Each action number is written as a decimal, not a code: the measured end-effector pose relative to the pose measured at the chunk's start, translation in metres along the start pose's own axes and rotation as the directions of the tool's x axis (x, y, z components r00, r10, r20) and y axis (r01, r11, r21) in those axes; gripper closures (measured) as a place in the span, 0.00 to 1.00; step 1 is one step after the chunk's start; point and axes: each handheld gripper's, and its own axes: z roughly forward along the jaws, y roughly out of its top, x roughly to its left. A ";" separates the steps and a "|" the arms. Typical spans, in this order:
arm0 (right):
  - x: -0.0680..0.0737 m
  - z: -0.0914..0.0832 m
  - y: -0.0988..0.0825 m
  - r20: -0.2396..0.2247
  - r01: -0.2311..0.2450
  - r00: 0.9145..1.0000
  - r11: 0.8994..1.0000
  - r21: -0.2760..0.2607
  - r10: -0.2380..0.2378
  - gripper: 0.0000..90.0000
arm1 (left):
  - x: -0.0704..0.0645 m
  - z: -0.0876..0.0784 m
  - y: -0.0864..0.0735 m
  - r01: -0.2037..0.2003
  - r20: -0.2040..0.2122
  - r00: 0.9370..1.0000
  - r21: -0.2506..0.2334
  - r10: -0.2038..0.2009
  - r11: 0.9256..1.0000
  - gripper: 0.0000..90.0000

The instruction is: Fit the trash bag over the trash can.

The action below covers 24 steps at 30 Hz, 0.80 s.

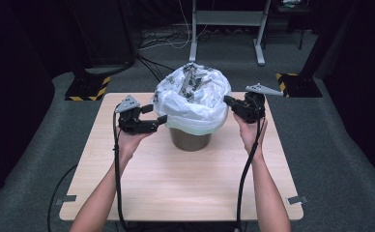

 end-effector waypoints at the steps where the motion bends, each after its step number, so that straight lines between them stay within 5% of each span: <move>1: 0.002 -0.001 0.000 -0.003 0.002 1.000 1.000 -0.001 -0.002 1.00 | -0.002 0.001 0.000 -0.005 -0.002 1.000 -0.001 0.005 1.000 0.24; 6: 0.009 -0.005 -0.004 -0.010 0.022 1.000 1.000 -0.002 -0.022 1.00 | -0.002 0.002 -0.002 -0.014 -0.031 0.999 -0.006 0.014 1.000 0.44; 7: 0.013 -0.007 -0.005 -0.011 0.038 0.999 0.999 -0.001 -0.038 1.00 | 0.000 0.003 -0.002 -0.010 -0.034 0.999 -0.005 0.010 1.000 0.57; 10: 0.017 -0.009 -0.007 -0.016 0.053 0.998 0.999 0.002 -0.053 1.00 | 0.005 0.004 -0.004 -0.002 -0.031 1.000 -0.010 0.001 1.000 0.71; 11: 0.018 -0.012 -0.007 -0.025 0.056 0.998 0.998 -0.010 -0.056 0.93 | 0.007 0.005 -0.005 0.005 -0.024 1.000 -0.015 -0.005 1.000 0.84; 13: 0.016 -0.016 -0.004 -0.043 0.050 0.998 0.998 -0.027 -0.051 0.84 | 0.010 0.007 -0.006 -0.004 -0.026 1.000 -0.014 0.004 1.000 0.94; 24: -0.006 -0.022 0.018 -0.005 -0.014 1.000 0.998 -0.069 0.014 0.56 | 0.027 0.023 -0.011 -0.021 -0.057 0.998 0.008 0.022 1.000 1.00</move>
